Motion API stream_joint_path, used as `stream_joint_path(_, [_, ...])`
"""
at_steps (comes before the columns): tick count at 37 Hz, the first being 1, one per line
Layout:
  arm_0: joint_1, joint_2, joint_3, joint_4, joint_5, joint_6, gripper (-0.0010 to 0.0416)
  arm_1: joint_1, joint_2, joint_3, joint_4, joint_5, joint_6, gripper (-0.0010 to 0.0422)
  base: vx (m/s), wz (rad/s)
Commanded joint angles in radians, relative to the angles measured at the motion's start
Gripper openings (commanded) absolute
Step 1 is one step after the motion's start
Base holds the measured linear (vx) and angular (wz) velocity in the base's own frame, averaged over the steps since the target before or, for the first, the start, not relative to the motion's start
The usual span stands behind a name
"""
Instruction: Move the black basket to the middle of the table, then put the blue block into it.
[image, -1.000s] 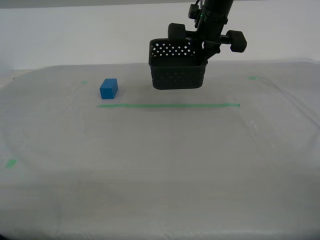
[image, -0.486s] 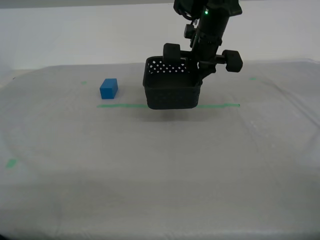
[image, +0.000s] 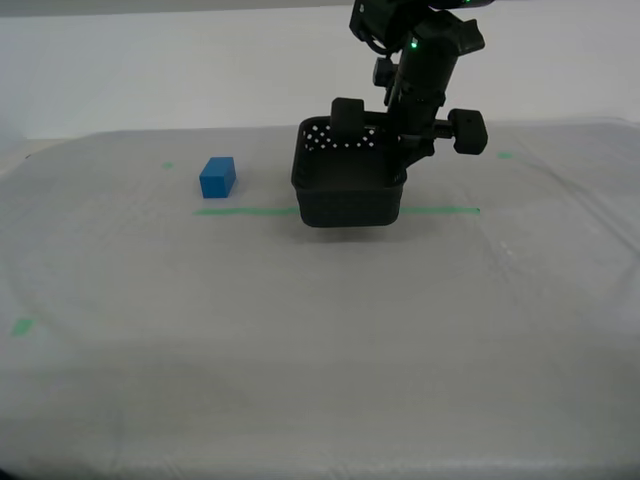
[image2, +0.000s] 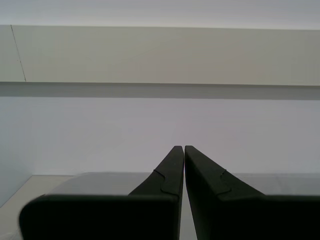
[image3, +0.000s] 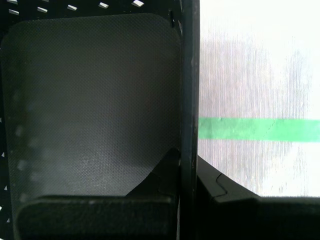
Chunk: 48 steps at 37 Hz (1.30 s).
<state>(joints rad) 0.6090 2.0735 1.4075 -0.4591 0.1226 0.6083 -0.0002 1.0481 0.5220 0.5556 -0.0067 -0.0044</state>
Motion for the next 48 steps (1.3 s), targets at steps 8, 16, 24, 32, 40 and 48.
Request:
stream_joint_path(8, [0.001, 0.008, 0.002, 0.024, 0.035, -0.009, -0.0001, 0.0, 0.0, 0.001, 0.005, 0.0, 0.002, 0.0, 0.0, 0.0])
stream_joint_path(16, [0.001, 0.05, 0.007, 0.032, -0.018, -0.005, -0.0001, 0.0, 0.0, 0.001, 0.005, 0.0, 0.002, 0.0, 0.0, 0.0])
stream_joint_path(24, [-0.001, 0.073, 0.007, 0.039, -0.017, -0.005, -0.0001, 0.0, 0.0, 0.001, 0.005, 0.0, 0.002, 0.0, 0.0, 0.0])
stream_joint_path(32, [-0.001, 0.098, 0.006, 0.045, -0.019, -0.007, 0.0, 0.0, 0.0, 0.002, 0.005, 0.0, 0.002, 0.0, 0.0, 0.0])
stream_joint_path(40, [-0.001, 0.097, 0.002, 0.061, 0.003, -0.01, 0.0, 0.0, 0.0, 0.001, 0.005, 0.0, 0.002, 0.0, 0.0, 0.0])
stream_joint_path(48, [-0.001, 0.114, 0.001, 0.061, -0.042, -0.005, 0.0, 0.0, 0.0, 0.001, 0.005, 0.0, 0.002, 0.0, 0.0, 0.0])
